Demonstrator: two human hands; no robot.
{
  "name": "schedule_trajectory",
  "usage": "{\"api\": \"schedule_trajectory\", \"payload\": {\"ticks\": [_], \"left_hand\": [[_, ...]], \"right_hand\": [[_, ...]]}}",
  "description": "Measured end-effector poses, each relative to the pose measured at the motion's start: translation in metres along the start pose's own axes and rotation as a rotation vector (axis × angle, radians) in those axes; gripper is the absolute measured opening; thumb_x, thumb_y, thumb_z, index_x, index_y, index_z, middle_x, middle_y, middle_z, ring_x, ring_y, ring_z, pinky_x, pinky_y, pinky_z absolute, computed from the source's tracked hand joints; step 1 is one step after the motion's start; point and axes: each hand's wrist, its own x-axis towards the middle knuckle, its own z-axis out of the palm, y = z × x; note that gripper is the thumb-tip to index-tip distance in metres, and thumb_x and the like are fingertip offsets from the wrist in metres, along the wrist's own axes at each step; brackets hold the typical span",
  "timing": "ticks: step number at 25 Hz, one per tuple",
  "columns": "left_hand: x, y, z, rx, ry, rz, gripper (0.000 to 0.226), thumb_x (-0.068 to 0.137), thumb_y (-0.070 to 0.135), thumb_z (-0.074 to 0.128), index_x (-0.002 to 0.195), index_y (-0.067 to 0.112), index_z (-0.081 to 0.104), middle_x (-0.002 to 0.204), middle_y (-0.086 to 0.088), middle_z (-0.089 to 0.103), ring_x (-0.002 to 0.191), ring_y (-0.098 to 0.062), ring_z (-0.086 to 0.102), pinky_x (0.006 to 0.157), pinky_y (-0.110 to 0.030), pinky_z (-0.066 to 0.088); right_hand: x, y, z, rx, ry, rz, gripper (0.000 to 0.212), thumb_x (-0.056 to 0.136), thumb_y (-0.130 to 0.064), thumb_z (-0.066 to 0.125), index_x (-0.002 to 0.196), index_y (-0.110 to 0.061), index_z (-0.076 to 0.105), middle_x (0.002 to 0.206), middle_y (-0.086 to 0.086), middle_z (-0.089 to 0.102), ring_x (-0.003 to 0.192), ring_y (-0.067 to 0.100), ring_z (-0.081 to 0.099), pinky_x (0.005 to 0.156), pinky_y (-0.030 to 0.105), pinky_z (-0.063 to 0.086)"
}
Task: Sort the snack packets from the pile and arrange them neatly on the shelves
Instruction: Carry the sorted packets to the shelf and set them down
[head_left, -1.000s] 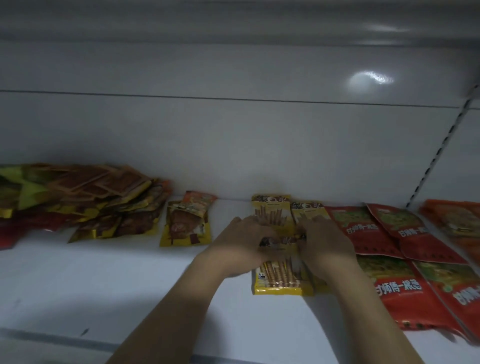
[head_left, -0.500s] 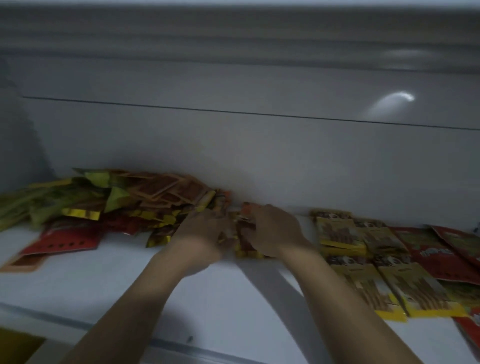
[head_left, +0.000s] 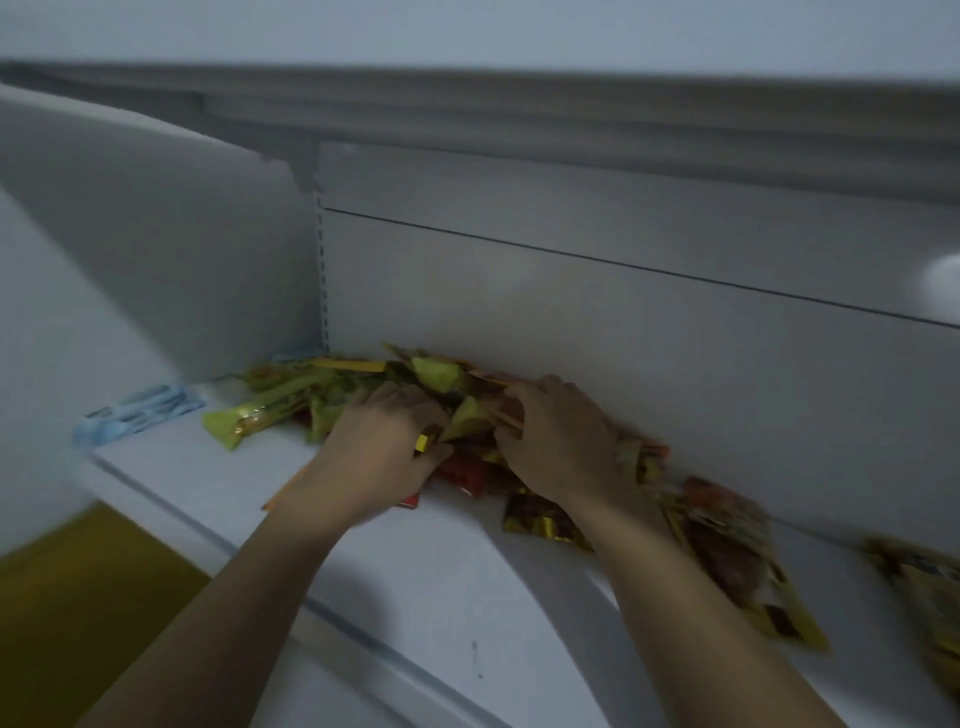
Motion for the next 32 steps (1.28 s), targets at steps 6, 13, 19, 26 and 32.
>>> {"api": "schedule_trajectory", "payload": {"ticks": [6, 13, 19, 26, 32], "left_hand": [[-0.015, -0.064, -0.002, 0.054, -0.060, -0.124, 0.032, 0.082, 0.051, 0.057, 0.107, 0.035, 0.070, 0.108, 0.004, 0.066, 0.105, -0.024, 0.058, 0.083, -0.039, 0.043], [-0.017, -0.109, 0.013, 0.089, -0.068, -0.274, 0.042, 0.089, 0.046, 0.056, 0.126, 0.025, 0.059, 0.122, -0.003, 0.062, 0.112, -0.028, 0.056, 0.090, -0.041, 0.045], [0.000, -0.121, 0.040, 0.094, -0.093, -0.303, 0.043, 0.090, 0.036, 0.059, 0.129, 0.019, 0.058, 0.124, -0.009, 0.063, 0.116, -0.034, 0.051, 0.088, -0.043, 0.046], [0.007, -0.117, 0.031, 0.257, -0.133, -0.275, 0.036, 0.074, 0.034, 0.074, 0.100, 0.010, 0.070, 0.095, -0.011, 0.068, 0.103, -0.036, 0.054, 0.086, -0.044, 0.038], [0.009, -0.091, -0.024, 0.202, -0.017, -0.235, 0.033, 0.074, 0.042, 0.071, 0.088, 0.012, 0.067, 0.090, -0.009, 0.061, 0.087, -0.032, 0.061, 0.069, -0.035, 0.037]], "right_hand": [[0.055, -0.061, 0.034, -0.083, 0.036, -0.131, 0.051, 0.092, -0.036, 0.057, 0.139, -0.021, 0.044, 0.133, 0.007, 0.049, 0.126, 0.029, 0.042, 0.101, 0.041, 0.034], [0.086, -0.066, 0.044, -0.209, -0.118, -0.115, 0.043, 0.099, -0.033, 0.051, 0.140, -0.022, 0.046, 0.131, 0.008, 0.053, 0.122, 0.031, 0.047, 0.097, 0.041, 0.036], [0.083, -0.068, 0.038, -0.190, -0.231, -0.085, 0.050, 0.093, -0.020, 0.058, 0.141, -0.018, 0.043, 0.132, 0.011, 0.047, 0.118, 0.035, 0.050, 0.093, 0.041, 0.044], [0.077, -0.072, 0.016, -0.194, -0.095, -0.021, 0.024, 0.091, -0.005, 0.055, 0.115, -0.009, 0.053, 0.107, 0.010, 0.057, 0.089, 0.027, 0.056, 0.066, 0.031, 0.038], [0.073, -0.079, -0.025, 0.005, 0.113, -0.003, 0.015, 0.092, -0.009, 0.053, 0.106, -0.011, 0.058, 0.097, 0.008, 0.061, 0.081, 0.026, 0.054, 0.064, 0.031, 0.038]]}}
